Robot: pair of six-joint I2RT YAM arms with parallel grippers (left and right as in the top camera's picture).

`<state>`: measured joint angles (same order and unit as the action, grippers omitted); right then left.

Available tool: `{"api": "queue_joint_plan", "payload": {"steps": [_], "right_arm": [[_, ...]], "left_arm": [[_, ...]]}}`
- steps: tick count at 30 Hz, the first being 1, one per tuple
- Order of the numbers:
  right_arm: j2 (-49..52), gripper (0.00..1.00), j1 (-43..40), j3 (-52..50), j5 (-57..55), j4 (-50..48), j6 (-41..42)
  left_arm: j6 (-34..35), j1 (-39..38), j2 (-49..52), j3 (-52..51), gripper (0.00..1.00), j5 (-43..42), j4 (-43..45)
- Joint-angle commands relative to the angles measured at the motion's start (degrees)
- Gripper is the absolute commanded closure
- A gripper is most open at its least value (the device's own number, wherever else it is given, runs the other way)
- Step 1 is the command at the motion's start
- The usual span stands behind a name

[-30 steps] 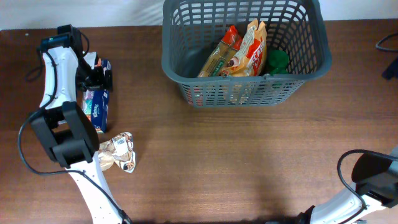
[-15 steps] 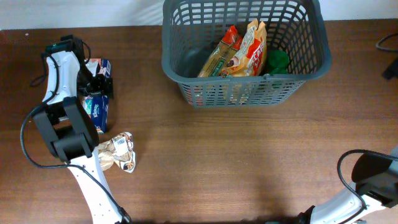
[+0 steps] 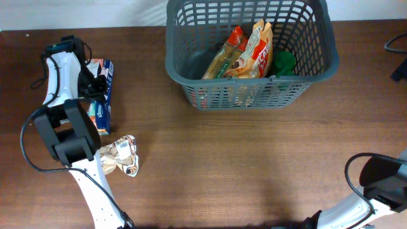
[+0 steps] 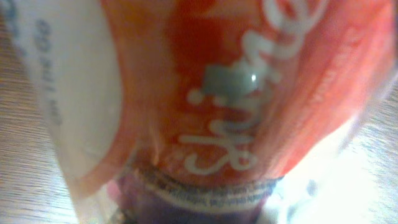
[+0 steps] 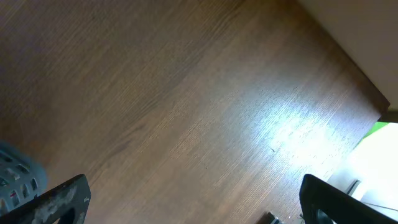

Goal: Pack container
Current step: 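Lift the Kleenex box and lower it into the basket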

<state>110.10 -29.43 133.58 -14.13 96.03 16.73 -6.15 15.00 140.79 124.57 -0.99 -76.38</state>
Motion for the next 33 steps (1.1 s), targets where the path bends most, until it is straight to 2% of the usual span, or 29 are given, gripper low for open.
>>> {"api": "queue_joint_plan", "payload": {"steps": [1, 6, 11, 14, 17, 25, 33], "right_arm": [[0.0, 0.01, -0.2, -0.2, -0.9, 0.0, 0.7], [0.0, 0.01, -0.2, -0.2, -0.9, 0.0, 0.7], [0.0, 0.01, -0.2, -0.2, -0.9, 0.0, 0.7], [0.0, 0.01, -0.2, -0.2, -0.9, 0.0, 0.7], [0.0, 0.01, -0.2, -0.2, -0.9, 0.0, 0.7], [0.0, 0.01, -0.2, -0.2, -0.9, 0.0, 0.7], [0.0, 0.01, -0.2, -0.2, -0.9, 0.0, 0.7]], "left_arm": [[1.0, 0.1, 1.6, 6.4, 0.98, -5.7, -2.5], [1.3, 0.1, -1.4, 21.9, 0.98, -9.7, -6.0], [7.3, -0.7, -7.8, 39.0, 0.98, -10.9, -4.7], [7.5, -3.4, -11.4, 47.0, 0.98, -10.8, -3.0], [7.5, -9.2, -14.6, 53.3, 0.98, -10.8, -1.4], [7.5, -27.6, -16.1, 54.3, 0.98, -10.4, 3.4], [7.5, -39.6, -16.0, 47.8, 0.98, 1.7, 8.6]]}}
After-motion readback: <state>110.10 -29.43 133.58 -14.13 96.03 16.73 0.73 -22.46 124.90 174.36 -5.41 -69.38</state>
